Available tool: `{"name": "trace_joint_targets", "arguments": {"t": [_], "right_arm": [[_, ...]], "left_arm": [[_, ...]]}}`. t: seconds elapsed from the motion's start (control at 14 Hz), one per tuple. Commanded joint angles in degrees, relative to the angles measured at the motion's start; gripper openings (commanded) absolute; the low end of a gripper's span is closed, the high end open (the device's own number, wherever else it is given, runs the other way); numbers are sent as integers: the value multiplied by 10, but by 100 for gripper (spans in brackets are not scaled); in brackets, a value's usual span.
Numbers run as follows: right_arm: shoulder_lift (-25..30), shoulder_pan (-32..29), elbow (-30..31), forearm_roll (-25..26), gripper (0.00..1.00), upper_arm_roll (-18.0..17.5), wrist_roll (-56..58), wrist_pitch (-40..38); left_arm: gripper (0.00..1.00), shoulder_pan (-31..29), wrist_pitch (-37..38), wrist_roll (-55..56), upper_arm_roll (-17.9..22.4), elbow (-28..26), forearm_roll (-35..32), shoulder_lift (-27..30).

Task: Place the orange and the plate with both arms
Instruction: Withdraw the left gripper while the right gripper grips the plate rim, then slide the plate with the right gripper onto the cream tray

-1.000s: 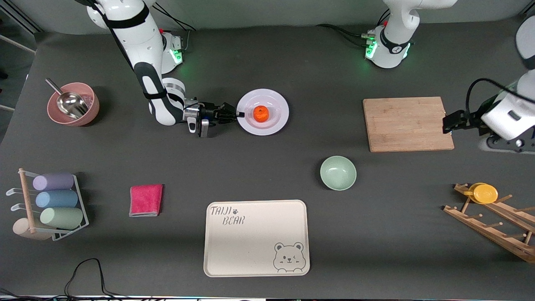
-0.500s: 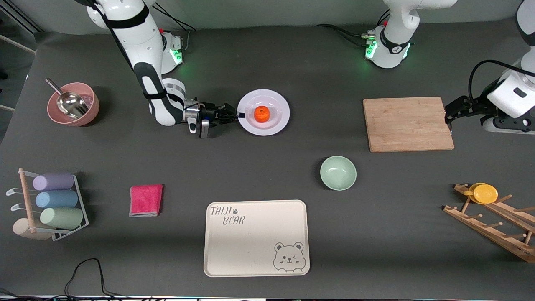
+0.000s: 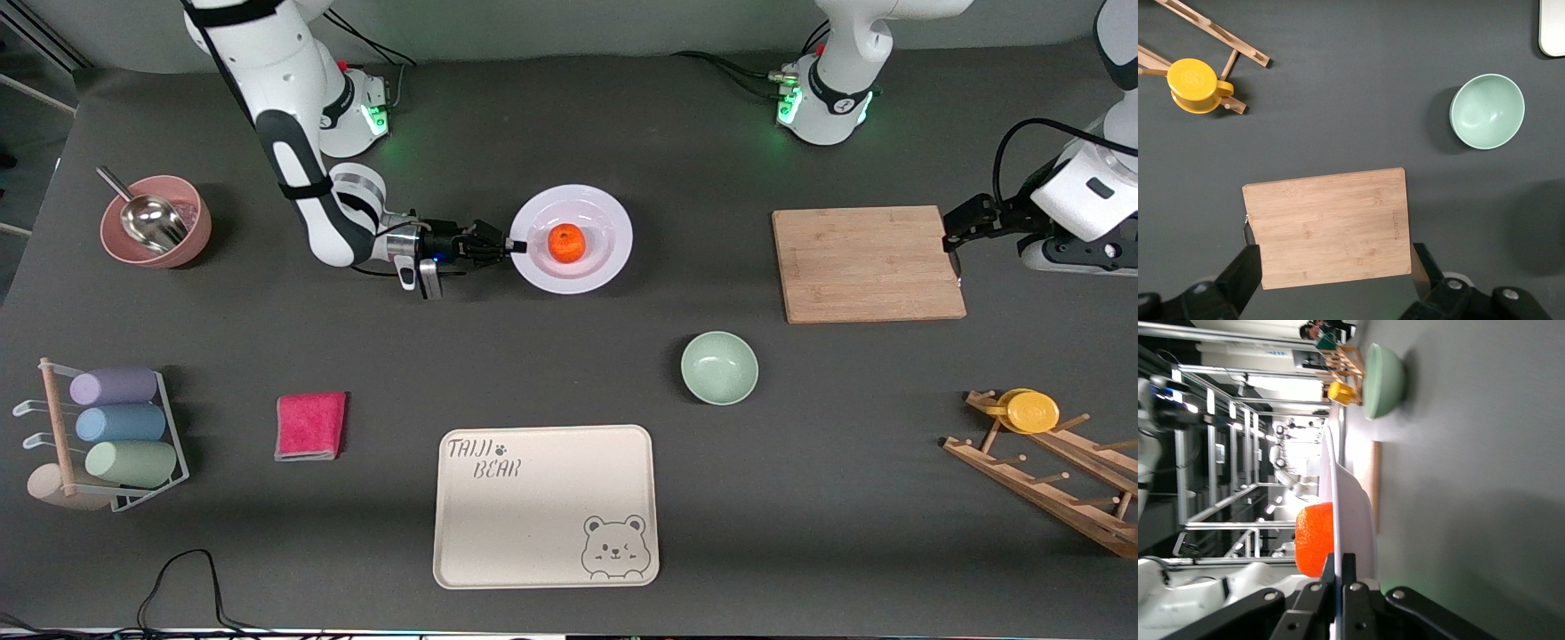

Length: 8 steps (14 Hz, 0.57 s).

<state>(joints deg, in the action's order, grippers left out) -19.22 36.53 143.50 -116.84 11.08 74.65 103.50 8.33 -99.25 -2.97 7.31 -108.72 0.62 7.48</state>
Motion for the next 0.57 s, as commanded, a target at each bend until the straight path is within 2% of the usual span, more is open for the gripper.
{"name": "trace_joint_targets", "arguments": {"t": [0.0,0.29,0.5], "right_arm": [[45,-7,-7,34,0,3,-58,0],[14,-53,-97,114,0,5,-124,6],[-59,-105,-229,185,0,5,-174,6]], "left_arm": [[100,18,5,31,10,10,-4,-3],[100,11,-2,31,10,6,-7,-11],[100,0,-22,31,10,-11,-7,-15]]}}
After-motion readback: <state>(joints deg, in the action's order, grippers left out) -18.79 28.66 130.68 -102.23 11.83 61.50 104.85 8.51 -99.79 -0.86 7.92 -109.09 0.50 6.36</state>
